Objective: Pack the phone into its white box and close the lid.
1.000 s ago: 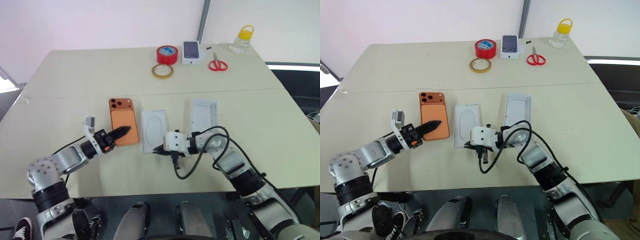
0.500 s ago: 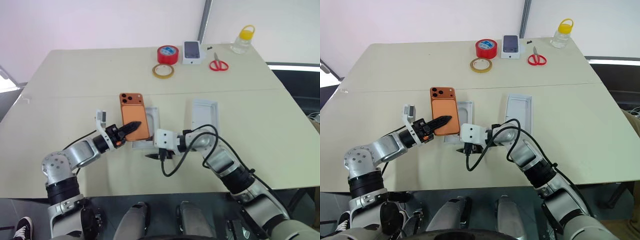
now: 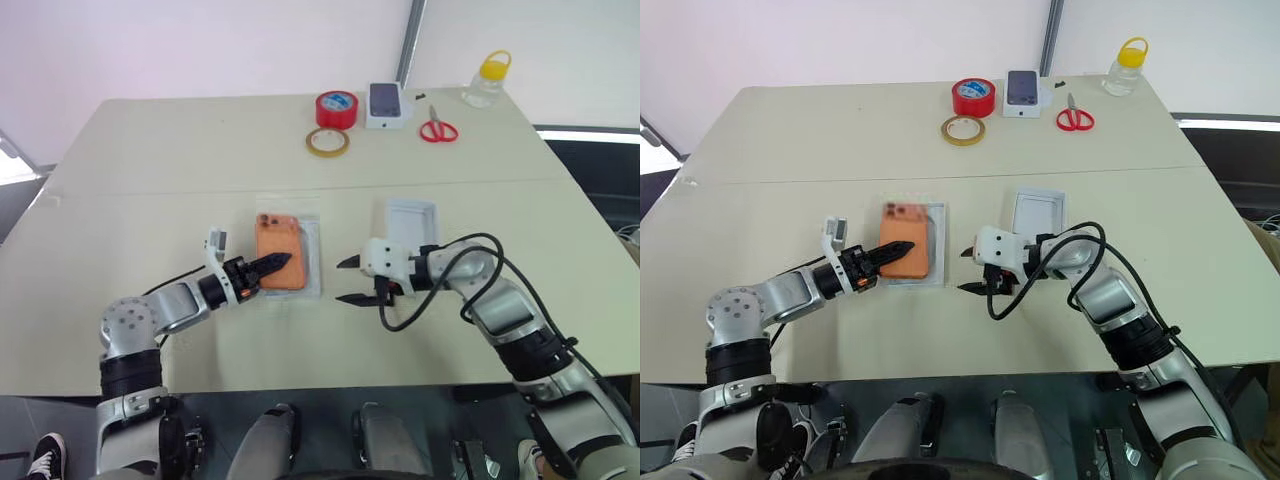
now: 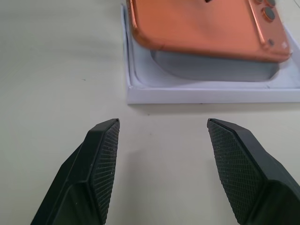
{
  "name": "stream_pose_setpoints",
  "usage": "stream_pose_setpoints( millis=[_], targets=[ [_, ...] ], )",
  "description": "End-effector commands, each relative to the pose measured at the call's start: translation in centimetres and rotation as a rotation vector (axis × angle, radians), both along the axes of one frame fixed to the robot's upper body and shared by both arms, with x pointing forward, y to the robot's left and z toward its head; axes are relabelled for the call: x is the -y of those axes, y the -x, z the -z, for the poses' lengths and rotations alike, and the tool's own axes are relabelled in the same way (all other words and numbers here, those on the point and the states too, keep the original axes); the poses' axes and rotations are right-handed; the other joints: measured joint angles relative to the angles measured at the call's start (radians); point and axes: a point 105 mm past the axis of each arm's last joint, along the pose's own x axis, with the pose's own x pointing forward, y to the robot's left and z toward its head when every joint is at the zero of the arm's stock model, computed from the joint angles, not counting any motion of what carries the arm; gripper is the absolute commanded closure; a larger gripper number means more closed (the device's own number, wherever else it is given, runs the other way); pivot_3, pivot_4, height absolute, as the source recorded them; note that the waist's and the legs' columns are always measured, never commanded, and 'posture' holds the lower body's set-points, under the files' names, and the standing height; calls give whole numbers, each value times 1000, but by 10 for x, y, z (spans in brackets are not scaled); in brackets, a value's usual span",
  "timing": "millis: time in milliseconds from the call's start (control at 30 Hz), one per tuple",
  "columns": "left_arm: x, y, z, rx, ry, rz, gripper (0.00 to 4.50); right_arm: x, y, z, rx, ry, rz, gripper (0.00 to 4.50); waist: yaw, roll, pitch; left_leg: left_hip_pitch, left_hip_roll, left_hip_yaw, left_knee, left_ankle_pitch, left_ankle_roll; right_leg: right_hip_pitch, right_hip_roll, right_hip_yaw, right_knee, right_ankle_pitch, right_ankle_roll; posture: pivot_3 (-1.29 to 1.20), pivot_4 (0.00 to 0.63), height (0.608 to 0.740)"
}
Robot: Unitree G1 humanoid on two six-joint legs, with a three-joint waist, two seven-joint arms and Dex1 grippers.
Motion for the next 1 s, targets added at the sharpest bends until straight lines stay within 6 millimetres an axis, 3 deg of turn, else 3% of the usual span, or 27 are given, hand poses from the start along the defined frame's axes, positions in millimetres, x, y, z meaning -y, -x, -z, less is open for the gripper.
stream_pose_setpoints(
  millis=[33,67,467,767,900,1000],
  targets=[
    [3,1,-11,62,-29,27,477,-10,-1,-17,62,-44,-24,1373,0,0,0,0,0,0,0,0,0,0,0,0,0,0,0,0,150,740],
    [2,1,-11,71,-43,29,59,-11,-2,-17,61,-49,-22,1373,0,0,0,0,0,0,0,0,0,0,0,0,0,0,0,0,150,740],
    [-23,3,-21,147,-187,-14,59,-17,-15,-19,103,-65,2,1373,-4,0,0,0,0,0,0,0,0,0,0,0,0,0,0,0,150,740],
    [-27,8,-35,234,-275,-24,59,-22,-24,-22,113,-89,23,1373,-3,0,0,0,0,0,0,0,0,0,0,0,0,0,0,0,150,740],
    [-52,-7,-35,259,-365,-163,59,-20,-40,-29,140,-114,100,1373,-4,0,0,0,0,0,0,0,0,0,0,0,0,0,0,0,150,740],
    [-73,-20,-28,331,-565,-264,1384,-11,-58,-31,210,-101,185,2774,-6,0,0,0,0,0,-1,1,-2,-1,0,0,0,0,0,0,150,740]
  ],
)
